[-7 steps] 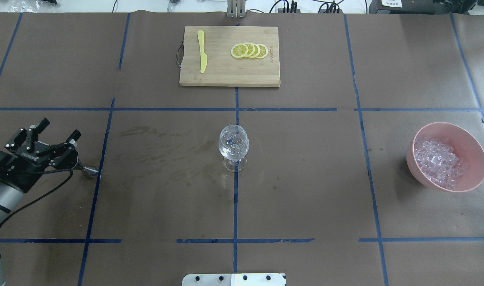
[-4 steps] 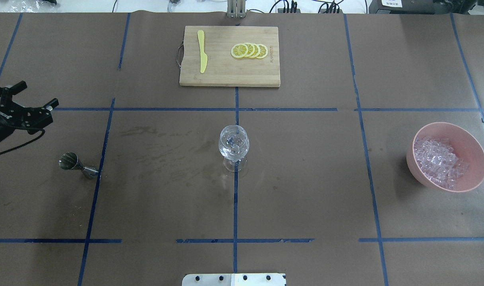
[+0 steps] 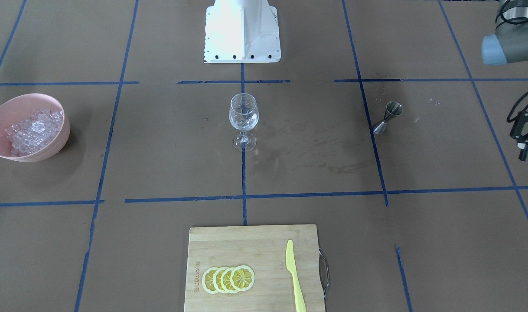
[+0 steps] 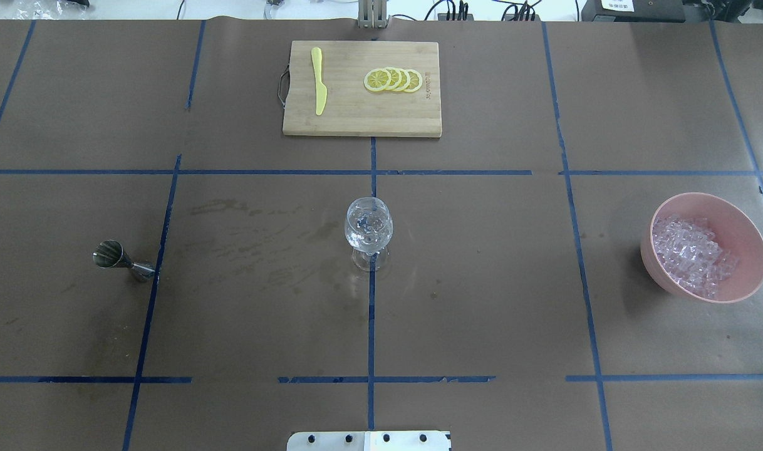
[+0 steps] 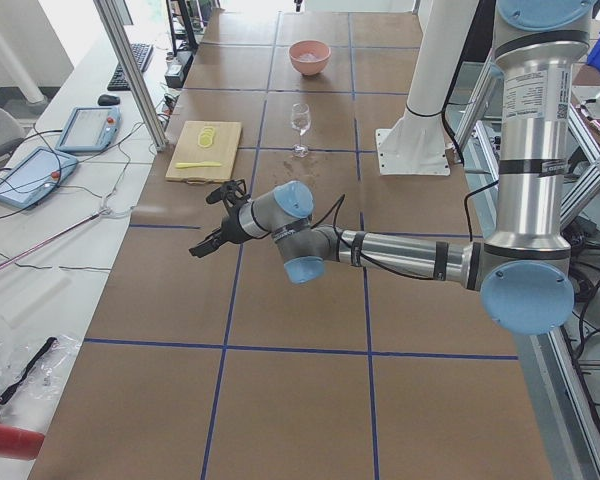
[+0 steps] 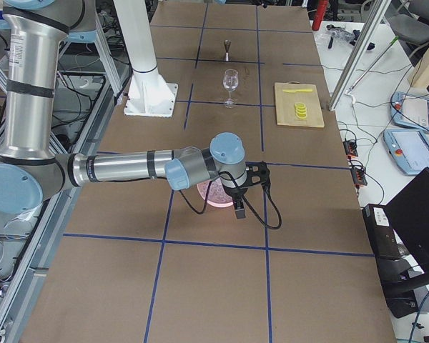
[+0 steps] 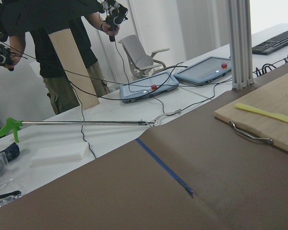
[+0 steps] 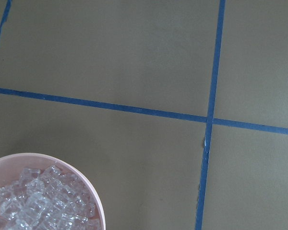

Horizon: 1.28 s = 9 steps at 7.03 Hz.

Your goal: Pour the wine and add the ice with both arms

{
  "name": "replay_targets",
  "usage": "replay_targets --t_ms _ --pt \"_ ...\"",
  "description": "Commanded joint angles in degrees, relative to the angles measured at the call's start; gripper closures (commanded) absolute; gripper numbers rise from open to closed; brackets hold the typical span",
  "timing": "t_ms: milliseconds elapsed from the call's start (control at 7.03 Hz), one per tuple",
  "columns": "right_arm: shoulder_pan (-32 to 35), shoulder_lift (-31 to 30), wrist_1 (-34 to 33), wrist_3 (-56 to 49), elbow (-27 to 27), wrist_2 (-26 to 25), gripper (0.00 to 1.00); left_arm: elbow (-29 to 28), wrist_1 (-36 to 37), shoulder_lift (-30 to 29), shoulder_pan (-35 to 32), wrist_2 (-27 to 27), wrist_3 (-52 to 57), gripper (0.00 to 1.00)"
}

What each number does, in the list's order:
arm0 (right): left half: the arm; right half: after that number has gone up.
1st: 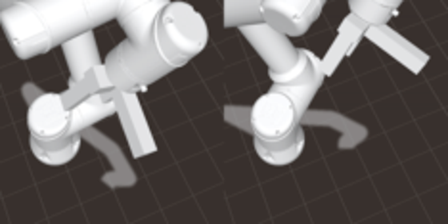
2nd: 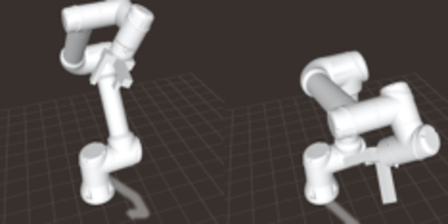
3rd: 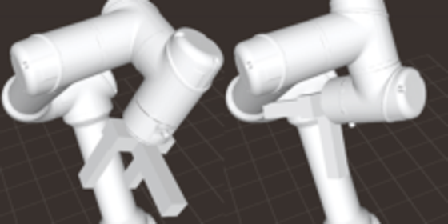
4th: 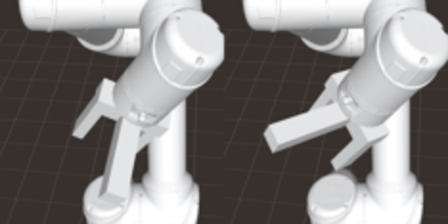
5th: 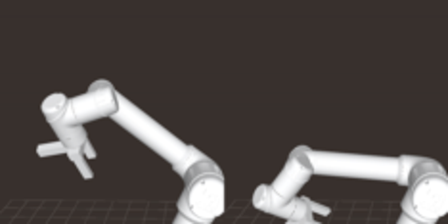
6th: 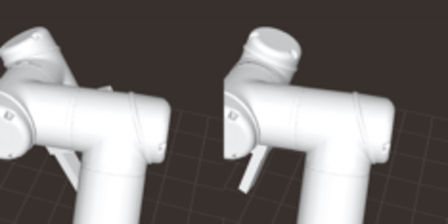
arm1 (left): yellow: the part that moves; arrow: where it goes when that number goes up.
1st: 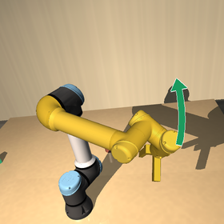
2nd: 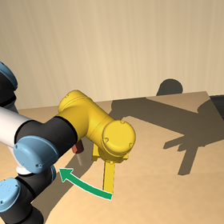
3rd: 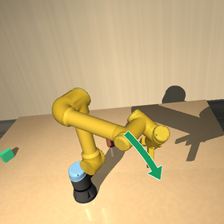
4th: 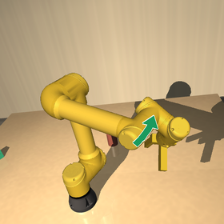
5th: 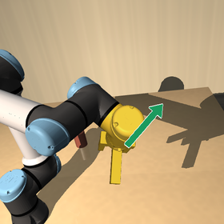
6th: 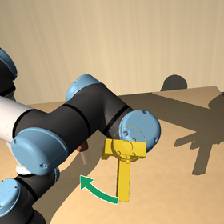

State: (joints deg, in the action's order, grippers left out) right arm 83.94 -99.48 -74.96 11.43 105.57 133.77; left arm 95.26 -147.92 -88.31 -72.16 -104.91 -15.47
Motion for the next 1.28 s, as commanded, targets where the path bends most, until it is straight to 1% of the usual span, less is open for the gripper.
replay_targets --t_ms 0,142,285,427,569,712,854,996,1139 --pt "0.00 -0.01 0.08 0.00 -0.01 0.00 0.00 0.27 17.94 0.41 -9.20 -12.91 7.71 0.00" --pt "0.00 -0.10 0.08 0.00 -0.10 0.00 0.00 -0.77 24.63 0.77 -10.44 -12.43 7.83 0.00" --pt "0.00 -0.27 1.38 0.00 -0.36 0.00 0.00 -2.09 32.88 0.94 -13.94 -12.86 8.09 0.00" --pt "0.00 -0.36 2.27 0.00 -0.80 0.00 0.00 -1.75 41.66 0.86 -15.36 -13.90 8.27 0.00" --pt "0.00 -0.36 2.36 0.00 -0.97 0.00 0.00 -1.49 47.84 1.03 -15.81 -18.70 10.27 0.00" --pt "0.00 -0.36 2.45 0.09 -0.89 0.09 0.00 -1.49 48.33 4.69 -16.95 -26.84 16.21 0.00" --pt "0.00 -0.36 2.36 0.18 -0.80 0.17 0.00 0.25 48.17 8.73 -17.39 -32.84 17.66 0.00" --pt "0.00 -0.36 2.45 0.52 -0.63 0.26 0.00 3.49 47.73 11.99 -17.66 -34.03 17.67 0.00" --pt "-0.09 -0.02 2.71 3.49 0.42 0.44 0.00 6.57 47.72 13.50 -18.18 -34.04 17.67 0.00"
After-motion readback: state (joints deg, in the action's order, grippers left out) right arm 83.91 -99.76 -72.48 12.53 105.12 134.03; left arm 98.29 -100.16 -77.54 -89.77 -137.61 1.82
